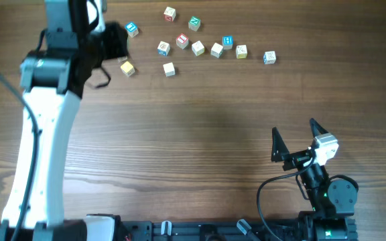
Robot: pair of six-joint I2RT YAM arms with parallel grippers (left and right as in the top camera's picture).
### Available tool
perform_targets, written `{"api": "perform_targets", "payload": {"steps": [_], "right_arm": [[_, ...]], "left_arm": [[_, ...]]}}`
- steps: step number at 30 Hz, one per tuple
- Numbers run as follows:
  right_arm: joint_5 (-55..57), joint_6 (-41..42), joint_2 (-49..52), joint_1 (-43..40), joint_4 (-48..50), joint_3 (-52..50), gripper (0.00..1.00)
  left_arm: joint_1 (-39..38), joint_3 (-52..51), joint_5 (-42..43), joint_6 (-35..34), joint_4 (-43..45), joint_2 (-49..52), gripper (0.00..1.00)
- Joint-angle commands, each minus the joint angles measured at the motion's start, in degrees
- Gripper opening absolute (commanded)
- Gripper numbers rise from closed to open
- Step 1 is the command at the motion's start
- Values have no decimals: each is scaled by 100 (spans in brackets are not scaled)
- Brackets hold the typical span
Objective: Form a horizontal line
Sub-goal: 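Lift the held block and carry it toward the table center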
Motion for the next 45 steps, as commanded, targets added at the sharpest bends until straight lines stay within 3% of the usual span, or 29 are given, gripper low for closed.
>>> {"api": "perform_targets", "payload": {"steps": [1, 4, 10, 17, 24, 29, 34, 45], "right_arm": [[-52, 17, -42, 28, 26, -4, 100], [-52, 17, -42, 28, 26, -4, 100], [-52, 17, -42, 28, 26, -4, 100], [-52, 17, -42, 28, 26, -4, 100], [-52, 17, -42, 28, 26, -4, 100], [-52, 15, -42, 28, 26, -4, 100], [-55, 17, -42, 28, 26, -4, 100], [-52, 17, -42, 28, 26, -4, 100]], "left_arm": [[15, -55, 175, -138, -1156, -308, 18], [15, -57, 173, -138, -2221, -197, 16], [15, -776, 175, -162, -2297, -133, 16], [-35, -2636, 260, -807, -868, -133, 17], [-844, -4046, 223, -868, 1093, -127, 20], [-1641, -4181, -1084, -868, 1864, 186, 13], [-1945, -4179, -1311, -870, 2393, 863, 13], [-1945, -4181, -1314, -914, 2643, 1082, 15]]}}
